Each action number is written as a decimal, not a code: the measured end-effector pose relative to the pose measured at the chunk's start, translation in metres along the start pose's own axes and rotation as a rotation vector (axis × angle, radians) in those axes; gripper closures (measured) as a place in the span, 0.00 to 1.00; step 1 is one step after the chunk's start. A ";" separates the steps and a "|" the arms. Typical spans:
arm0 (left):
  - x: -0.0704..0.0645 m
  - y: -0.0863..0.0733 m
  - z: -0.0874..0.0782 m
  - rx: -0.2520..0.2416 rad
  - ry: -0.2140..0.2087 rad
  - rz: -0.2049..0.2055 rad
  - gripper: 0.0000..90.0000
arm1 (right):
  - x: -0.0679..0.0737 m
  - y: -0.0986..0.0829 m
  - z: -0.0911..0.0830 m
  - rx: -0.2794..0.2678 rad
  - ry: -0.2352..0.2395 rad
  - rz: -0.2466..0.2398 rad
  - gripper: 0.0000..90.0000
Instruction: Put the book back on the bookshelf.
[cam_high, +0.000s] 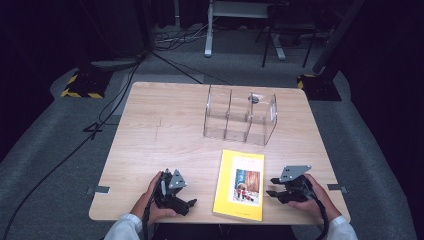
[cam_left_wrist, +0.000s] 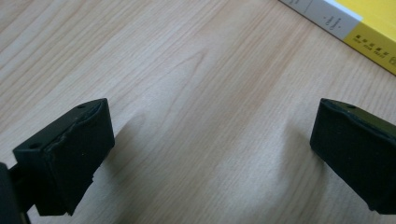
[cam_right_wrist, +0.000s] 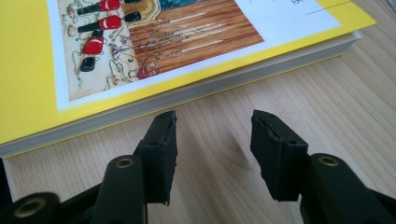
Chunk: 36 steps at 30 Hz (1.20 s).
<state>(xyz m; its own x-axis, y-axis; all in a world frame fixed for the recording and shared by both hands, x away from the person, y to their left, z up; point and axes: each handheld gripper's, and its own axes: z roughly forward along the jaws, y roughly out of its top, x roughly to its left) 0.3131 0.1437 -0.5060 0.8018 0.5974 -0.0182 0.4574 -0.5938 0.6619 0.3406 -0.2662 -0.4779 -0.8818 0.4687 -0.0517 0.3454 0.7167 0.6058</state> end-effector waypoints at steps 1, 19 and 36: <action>-0.001 0.001 0.001 0.000 -0.002 0.005 0.00 | 0.001 0.002 0.001 0.013 0.004 -0.005 0.60; -0.004 0.003 0.002 -0.001 -0.011 0.016 0.00 | 0.007 0.019 0.011 0.125 0.082 -0.054 0.66; -0.004 0.004 0.004 0.002 -0.016 0.025 0.01 | 0.010 0.008 0.003 0.009 0.106 0.022 0.67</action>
<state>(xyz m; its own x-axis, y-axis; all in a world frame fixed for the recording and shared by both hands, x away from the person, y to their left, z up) 0.3137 0.1370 -0.5056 0.8187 0.5741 -0.0137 0.4384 -0.6093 0.6607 0.3358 -0.2539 -0.4760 -0.9030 0.4272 0.0459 0.3673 0.7120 0.5985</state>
